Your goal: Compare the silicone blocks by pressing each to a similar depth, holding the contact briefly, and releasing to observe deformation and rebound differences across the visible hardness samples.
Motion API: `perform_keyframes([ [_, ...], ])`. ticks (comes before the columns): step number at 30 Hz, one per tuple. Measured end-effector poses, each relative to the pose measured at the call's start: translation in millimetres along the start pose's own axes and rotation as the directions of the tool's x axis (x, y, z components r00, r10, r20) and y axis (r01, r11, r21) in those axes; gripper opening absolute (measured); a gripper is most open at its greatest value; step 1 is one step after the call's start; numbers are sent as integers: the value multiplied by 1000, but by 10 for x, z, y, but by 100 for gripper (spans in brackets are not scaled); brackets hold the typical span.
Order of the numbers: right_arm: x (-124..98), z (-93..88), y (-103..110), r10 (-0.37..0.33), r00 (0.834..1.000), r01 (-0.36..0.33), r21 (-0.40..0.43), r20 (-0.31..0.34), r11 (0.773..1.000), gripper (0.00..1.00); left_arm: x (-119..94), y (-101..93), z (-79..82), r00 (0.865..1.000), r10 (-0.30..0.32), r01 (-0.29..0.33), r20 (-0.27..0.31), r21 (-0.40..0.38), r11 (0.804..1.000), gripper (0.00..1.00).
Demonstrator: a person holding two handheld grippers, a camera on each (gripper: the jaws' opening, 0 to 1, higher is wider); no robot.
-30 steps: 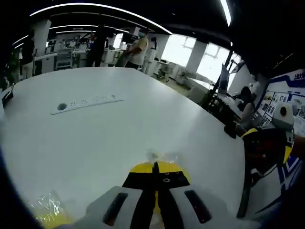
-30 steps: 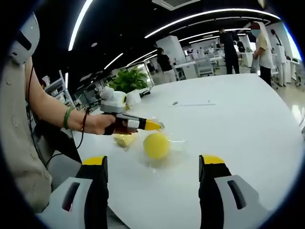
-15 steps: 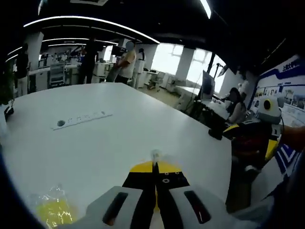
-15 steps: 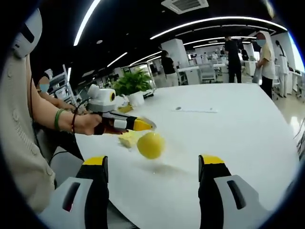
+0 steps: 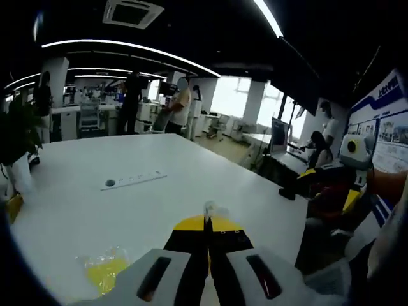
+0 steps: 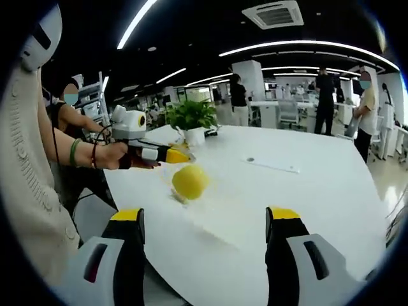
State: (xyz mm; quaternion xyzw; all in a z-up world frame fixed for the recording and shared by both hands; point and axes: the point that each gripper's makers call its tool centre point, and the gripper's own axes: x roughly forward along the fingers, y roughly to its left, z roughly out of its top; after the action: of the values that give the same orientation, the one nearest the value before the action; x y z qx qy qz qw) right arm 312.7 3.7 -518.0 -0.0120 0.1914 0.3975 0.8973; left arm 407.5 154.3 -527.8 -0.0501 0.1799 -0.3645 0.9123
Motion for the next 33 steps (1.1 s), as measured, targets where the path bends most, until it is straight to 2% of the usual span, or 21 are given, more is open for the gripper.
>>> perform_keyframes([
  [6,30,118,228,25,1000,-25,-60,-1,998,72,-406,95,225,999,20,-21,42,27,999,0],
  [11,58,163,359,37,999,-37,-89,-3,995,73,-627,129,295,998,24,-27,55,44,999,0],
  [15,74,185,440,44,999,-44,-102,-2,994,74,-772,101,306,999,5,-8,49,61,998,0],
  [23,121,295,478,65,998,-68,-157,-23,985,75,-964,-19,385,998,-41,36,44,101,994,0],
  [33,324,536,475,139,988,-152,-235,-72,960,79,-1091,-56,632,995,-84,76,58,127,989,0],
])
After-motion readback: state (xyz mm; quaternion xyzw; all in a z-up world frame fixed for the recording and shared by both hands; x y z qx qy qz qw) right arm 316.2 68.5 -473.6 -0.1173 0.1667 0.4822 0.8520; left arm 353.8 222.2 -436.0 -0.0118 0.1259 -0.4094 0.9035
